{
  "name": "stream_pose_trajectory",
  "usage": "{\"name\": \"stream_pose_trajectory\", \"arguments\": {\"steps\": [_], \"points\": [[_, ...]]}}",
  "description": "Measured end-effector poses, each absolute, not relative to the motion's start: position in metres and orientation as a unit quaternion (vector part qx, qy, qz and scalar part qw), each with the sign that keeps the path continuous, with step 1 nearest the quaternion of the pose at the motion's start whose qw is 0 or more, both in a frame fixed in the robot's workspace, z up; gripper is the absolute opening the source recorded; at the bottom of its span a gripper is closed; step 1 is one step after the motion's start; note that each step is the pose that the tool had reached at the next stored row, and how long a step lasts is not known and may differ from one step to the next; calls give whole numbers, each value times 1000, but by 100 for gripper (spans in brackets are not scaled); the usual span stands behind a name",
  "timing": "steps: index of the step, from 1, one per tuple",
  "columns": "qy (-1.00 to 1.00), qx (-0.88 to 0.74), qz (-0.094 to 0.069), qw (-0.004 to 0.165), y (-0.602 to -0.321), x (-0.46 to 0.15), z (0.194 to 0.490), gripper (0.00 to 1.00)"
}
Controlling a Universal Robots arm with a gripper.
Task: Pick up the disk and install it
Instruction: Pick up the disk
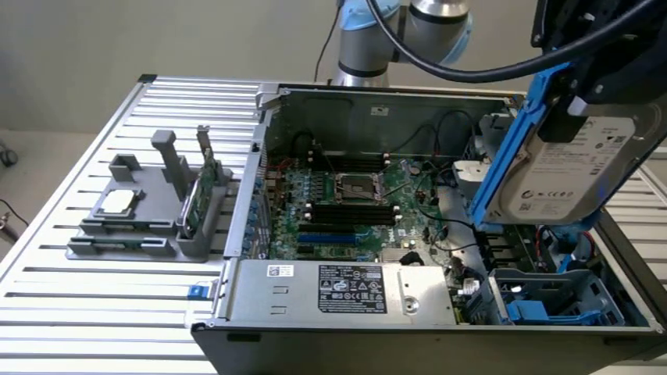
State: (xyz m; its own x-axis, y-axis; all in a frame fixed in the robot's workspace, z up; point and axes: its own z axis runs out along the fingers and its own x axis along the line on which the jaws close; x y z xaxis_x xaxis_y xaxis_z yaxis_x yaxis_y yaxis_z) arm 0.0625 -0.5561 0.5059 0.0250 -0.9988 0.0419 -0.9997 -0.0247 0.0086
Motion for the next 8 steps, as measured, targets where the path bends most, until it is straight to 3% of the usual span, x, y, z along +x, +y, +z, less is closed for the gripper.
{"name": "stream_pose_trajectory", "arguments": {"steps": [8], "points": [[-698, 716, 12, 18, -574, 77, 502, 33]]}}
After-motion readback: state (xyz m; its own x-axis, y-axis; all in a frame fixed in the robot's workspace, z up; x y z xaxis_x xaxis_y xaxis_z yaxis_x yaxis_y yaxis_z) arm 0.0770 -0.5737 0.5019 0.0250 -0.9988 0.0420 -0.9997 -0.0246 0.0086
